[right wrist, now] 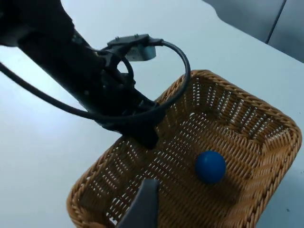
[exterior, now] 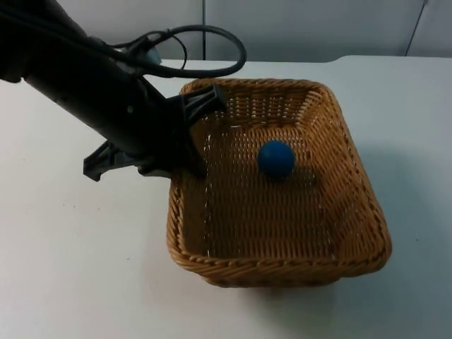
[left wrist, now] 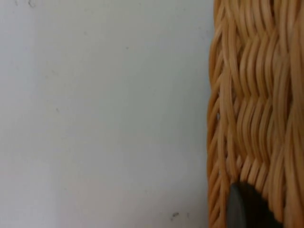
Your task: Pick up the basket with the left hand and place the ball into the basket with the right hand.
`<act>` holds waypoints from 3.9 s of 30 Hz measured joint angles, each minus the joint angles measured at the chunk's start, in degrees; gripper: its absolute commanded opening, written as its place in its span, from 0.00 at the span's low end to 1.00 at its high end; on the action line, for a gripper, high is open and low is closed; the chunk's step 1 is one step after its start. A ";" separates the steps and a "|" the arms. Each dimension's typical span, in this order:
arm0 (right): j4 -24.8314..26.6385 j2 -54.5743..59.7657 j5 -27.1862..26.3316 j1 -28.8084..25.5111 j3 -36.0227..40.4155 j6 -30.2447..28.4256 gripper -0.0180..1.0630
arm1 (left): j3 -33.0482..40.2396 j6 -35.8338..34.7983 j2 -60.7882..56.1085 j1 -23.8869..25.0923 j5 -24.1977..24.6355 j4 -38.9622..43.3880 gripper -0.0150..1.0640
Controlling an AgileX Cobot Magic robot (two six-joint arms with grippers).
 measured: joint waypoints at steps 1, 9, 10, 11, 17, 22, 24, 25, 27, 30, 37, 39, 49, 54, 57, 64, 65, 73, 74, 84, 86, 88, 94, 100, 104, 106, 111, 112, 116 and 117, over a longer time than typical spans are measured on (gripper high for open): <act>0.00 -0.77 0.33 0.00 0.00 0.00 0.80 | -0.68 0.53 1.46 0.00 -0.27 -0.38 0.01; 0.00 -3.48 2.14 0.00 0.00 0.14 0.80 | -3.71 6.63 7.90 0.00 -0.40 -5.82 0.01; 0.00 -3.80 2.26 0.00 0.00 0.14 0.80 | -4.05 7.71 8.56 0.00 -0.40 -7.04 0.01; 0.00 -4.00 2.47 0.00 0.00 0.14 0.80 | -4.35 8.26 8.99 0.00 -0.40 -7.84 0.01; 0.00 -4.64 2.82 0.00 0.00 0.18 0.80 | -5.19 10.38 10.33 0.00 0.26 -10.21 0.01; 0.00 -4.72 2.96 0.00 0.00 0.18 0.80 | -5.19 11.97 10.33 0.00 0.31 -10.72 0.22; 0.00 -4.72 2.96 0.00 0.00 0.18 0.80 | -5.19 12.10 10.44 0.00 0.41 -10.84 0.43; 0.00 -4.72 2.96 0.00 0.00 0.18 0.80 | -5.19 12.35 10.92 0.00 0.93 -10.95 0.43; 0.00 -4.72 2.96 0.00 0.00 0.18 0.80 | -5.09 13.00 11.46 0.00 1.97 -10.89 0.66; 0.00 -4.72 3.00 0.00 0.00 0.18 0.80 | -5.20 13.33 11.01 0.00 2.85 -10.89 0.75; 0.00 -4.72 3.13 0.00 0.00 0.28 0.79 | -5.09 13.57 7.62 0.80 3.41 -7.53 0.76; 0.00 -4.72 3.13 0.00 0.00 0.28 0.79 | -5.09 13.57 4.89 2.03 3.54 -5.49 0.76; 0.00 -4.72 3.13 0.00 0.00 0.28 0.79 | -5.09 1.73 -8.98 9.78 9.24 13.76 0.76; -0.34 -4.72 3.13 0.00 0.00 0.04 0.79 | -5.09 -0.95 -17.89 11.17 13.06 24.15 0.76; -0.34 -4.72 3.13 0.00 0.00 -0.46 0.79 | -5.09 -1.22 -23.42 11.28 15.03 27.59 0.76; -0.20 -4.72 4.59 0.00 0.00 -1.72 0.79 | -1.27 -0.15 -43.79 11.28 17.40 29.60 0.76; -0.20 -4.72 4.81 0.00 0.00 -1.87 0.79 | 0.41 0.35 -47.24 11.28 17.40 29.70 0.76; -0.10 -6.21 0.51 0.00 5.61 -2.60 0.79 | 13.67 1.51 -68.22 11.28 17.49 30.39 0.76; -0.10 -6.88 -1.05 0.00 7.56 -2.70 0.79 | 15.70 1.62 -71.49 11.28 17.49 30.41 0.76; 4.36 -19.41 -7.94 0.00 21.93 -2.59 0.79 | 27.96 0.21 -93.80 11.28 20.52 31.39 0.76; 4.36 -21.69 -7.80 0.00 22.82 -2.59 0.79 | 28.47 -0.74 -96.14 11.28 21.44 32.32 0.76; 4.36 -26.51 -6.06 0.00 24.15 -2.59 0.79 | 29.10 -3.46 -100.20 11.28 23.25 35.87 0.76; 4.36 -36.61 2.16 0.00 24.67 -2.59 0.79 | 29.21 -11.17 -109.30 11.28 28.33 45.79 0.76; 4.36 -43.67 10.13 0.00 24.67 -2.59 0.79 | 29.21 -14.78 -113.70 11.28 33.18 51.48 0.76; 4.36 -46.93 14.46 0.00 24.67 -2.59 0.79 | 29.45 -16.07 -113.74 11.28 36.02 53.03 0.76; 4.36 -48.13 17.11 0.00 24.67 -2.59 0.79 | 29.45 -16.36 -113.74 11.28 36.91 53.57 0.76; 4.01 -50.69 20.43 0.00 24.93 -2.59 0.79 | 29.45 -16.46 -113.74 11.28 37.29 53.80 0.76; 4.01 -50.69 20.43 0.00 24.93 -2.59 0.78 | 29.45 -16.46 -113.74 11.28 37.29 53.80 0.76; 3.65 -54.11 22.22 0.03 26.56 -2.59 0.78 | 29.52 -16.46 -113.74 11.28 37.62 54.11 0.76; 3.65 -54.11 22.22 0.03 26.56 -2.59 0.78 | 29.52 -16.46 -113.74 11.28 37.62 54.11 0.76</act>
